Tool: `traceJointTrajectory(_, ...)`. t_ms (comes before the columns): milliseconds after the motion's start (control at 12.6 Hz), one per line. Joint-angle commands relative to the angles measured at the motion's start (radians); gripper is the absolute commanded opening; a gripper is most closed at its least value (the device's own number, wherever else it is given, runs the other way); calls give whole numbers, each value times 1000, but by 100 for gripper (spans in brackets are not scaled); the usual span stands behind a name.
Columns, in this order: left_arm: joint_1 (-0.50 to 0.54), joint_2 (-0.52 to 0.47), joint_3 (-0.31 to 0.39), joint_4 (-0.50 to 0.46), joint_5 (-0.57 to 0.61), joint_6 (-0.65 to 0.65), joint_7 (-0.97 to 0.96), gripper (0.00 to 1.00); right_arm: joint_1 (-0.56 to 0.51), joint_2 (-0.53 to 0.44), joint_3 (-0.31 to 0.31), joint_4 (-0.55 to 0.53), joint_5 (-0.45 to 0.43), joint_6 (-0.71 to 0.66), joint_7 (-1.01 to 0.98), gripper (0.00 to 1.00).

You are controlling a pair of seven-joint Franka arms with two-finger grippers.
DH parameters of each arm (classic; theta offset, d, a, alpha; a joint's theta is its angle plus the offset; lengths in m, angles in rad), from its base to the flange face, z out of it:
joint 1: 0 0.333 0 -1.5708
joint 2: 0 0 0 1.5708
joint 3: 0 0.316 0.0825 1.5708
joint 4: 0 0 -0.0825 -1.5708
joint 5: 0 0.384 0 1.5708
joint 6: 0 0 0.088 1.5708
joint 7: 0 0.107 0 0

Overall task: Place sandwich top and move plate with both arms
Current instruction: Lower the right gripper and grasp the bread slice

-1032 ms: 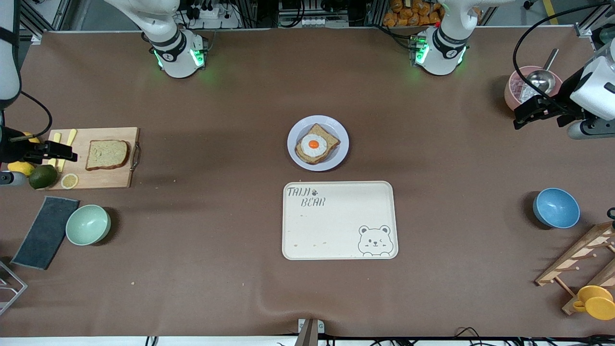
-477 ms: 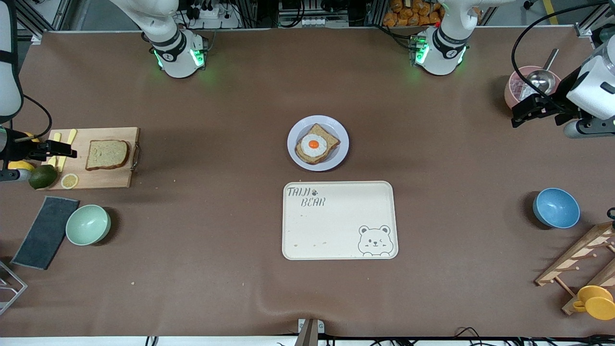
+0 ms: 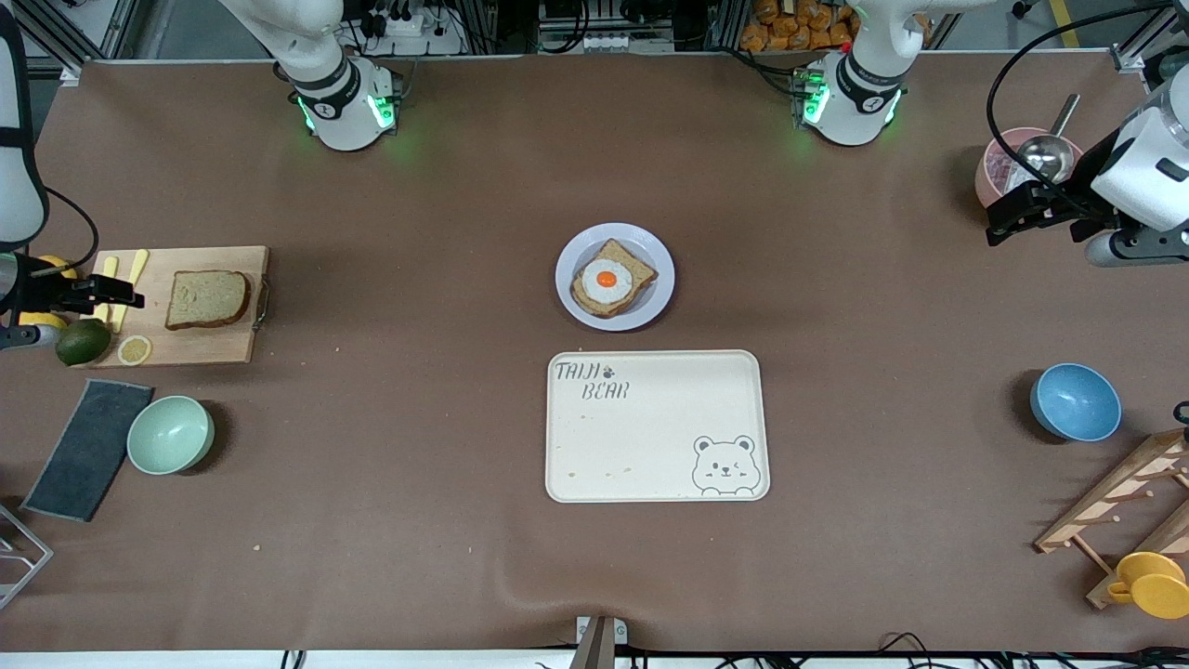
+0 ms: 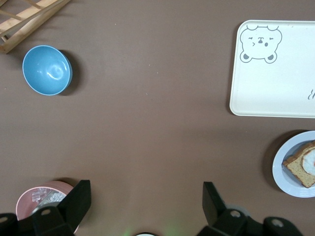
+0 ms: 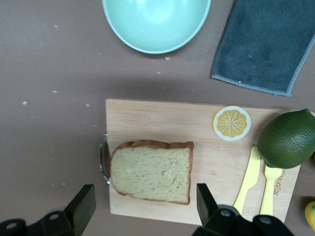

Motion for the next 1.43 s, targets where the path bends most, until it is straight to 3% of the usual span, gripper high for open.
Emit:
traceJointTrajectory(0, 7, 5, 1, -3, -8, -15, 12, 100, -65, 77, 19, 1, 9, 38, -43, 84)
traceJointTrajectory(238, 4, 8, 1, -7, -8, -15, 7, 100, -98, 112, 19, -31, 11, 103, -92, 83)
traceJointTrajectory(477, 7, 11, 3, -20, -13, -7, 6, 100, -130, 129, 19, -83, 15, 204, -167, 72)
traceJointTrajectory(953, -2, 46, 1, -15, -14, 44, 6, 100, -168, 183, 22, -94, 19, 206, -201, 68)
traceJointTrajectory(1350, -1, 59, 1, -23, -14, 42, 4, 100, -185, 204, 22, -114, 57, 210, -233, 55)
